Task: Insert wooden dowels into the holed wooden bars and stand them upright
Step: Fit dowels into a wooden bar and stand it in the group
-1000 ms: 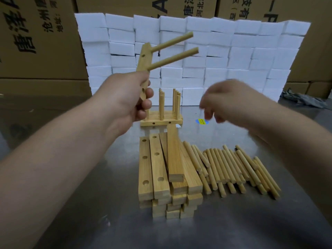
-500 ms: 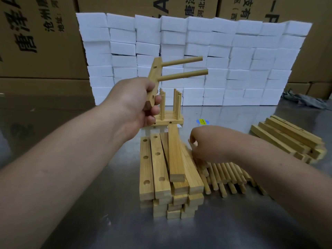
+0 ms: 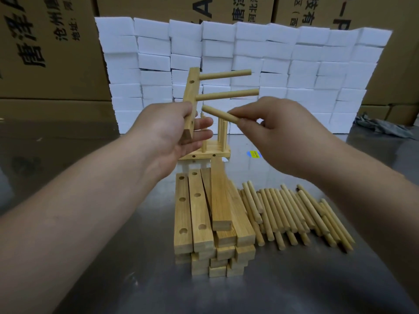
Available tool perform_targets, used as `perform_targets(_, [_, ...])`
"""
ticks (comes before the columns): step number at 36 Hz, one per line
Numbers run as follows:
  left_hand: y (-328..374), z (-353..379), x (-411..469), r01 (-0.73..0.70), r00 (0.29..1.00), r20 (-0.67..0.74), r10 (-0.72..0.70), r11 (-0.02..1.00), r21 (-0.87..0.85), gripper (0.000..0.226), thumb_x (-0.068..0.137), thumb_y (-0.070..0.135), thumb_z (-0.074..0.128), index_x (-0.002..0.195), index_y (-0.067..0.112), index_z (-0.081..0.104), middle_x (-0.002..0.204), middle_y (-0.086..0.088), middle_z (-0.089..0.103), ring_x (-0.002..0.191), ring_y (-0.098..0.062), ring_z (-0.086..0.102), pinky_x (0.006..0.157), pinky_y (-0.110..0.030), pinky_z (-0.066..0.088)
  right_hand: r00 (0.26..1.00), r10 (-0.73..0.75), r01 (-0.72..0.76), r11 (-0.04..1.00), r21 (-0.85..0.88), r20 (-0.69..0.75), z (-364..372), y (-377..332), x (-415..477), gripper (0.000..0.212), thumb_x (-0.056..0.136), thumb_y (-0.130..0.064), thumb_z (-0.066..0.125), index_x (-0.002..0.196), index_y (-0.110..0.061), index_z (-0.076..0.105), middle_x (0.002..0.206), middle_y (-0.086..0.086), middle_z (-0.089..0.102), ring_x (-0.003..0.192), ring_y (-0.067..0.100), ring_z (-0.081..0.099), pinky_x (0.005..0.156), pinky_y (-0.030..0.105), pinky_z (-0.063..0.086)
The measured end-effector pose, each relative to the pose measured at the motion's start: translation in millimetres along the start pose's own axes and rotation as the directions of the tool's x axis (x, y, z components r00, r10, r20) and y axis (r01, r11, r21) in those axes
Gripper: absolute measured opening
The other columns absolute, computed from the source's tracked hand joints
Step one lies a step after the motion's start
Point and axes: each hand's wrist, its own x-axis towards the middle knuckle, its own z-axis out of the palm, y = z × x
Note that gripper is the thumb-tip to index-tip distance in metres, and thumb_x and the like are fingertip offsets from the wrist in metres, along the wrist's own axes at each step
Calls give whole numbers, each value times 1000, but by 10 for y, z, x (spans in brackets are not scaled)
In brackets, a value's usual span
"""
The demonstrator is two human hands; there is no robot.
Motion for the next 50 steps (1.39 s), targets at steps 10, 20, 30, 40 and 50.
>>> perform_targets(10, [31, 4, -26, 37, 997, 69, -30, 994, -102, 24, 98, 21, 38, 108, 7, 55, 80, -7, 71, 64, -21, 70, 51, -26, 56, 999, 18, -22, 990, 138, 32, 51, -73, -40, 25, 96, -18, 46, 104, -22, 68, 75, -9, 63, 52, -16, 47, 52, 3, 35])
perform_targets(20, [33, 9, -78, 5, 994, 109, 6, 995, -96, 24, 99, 23, 38, 111, 9, 53, 62, 0, 70, 62, -19, 70, 45, -22, 52, 997, -75, 71, 987, 141, 21, 14, -33, -60, 27, 91, -22, 53, 96, -47, 61, 45, -3, 50, 42, 2, 44, 46, 11, 36])
perform_targets(30, [12, 90, -146, -71, 990, 115, 76, 996, -49, 24, 98, 21, 39, 106, 9, 58, 55, 4, 67, 51, -15, 67, 47, -24, 54, 995, -94, 95, 985, 141, -13, -42, -65, -56, 17, 85, -31, 62, 99, -28, 72, 67, -18, 63, 65, -1, 55, 54, 16, 42])
perform_targets(40, [20, 138, -208, -133, 984, 110, 140, 989, -67, 25, 100, 23, 37, 101, 7, 57, 51, 4, 64, 47, -13, 64, 49, -25, 55, 995, -88, 91, 991, 103, -39, 11, -120, -72, 24, 87, -28, 61, 110, -30, 67, 93, -8, 72, 80, 3, 63, 71, 31, 52])
perform_targets(50, [14, 136, -213, -151, 976, 148, 157, 987, -55, 26, 100, 23, 38, 106, 7, 57, 59, 3, 68, 51, -13, 65, 55, -26, 57, 1000, 10, -11, 931, 366, 7, 63, -116, -116, 11, 87, -20, 62, 86, -28, 70, 65, -35, 57, 53, -20, 50, 47, 1, 34])
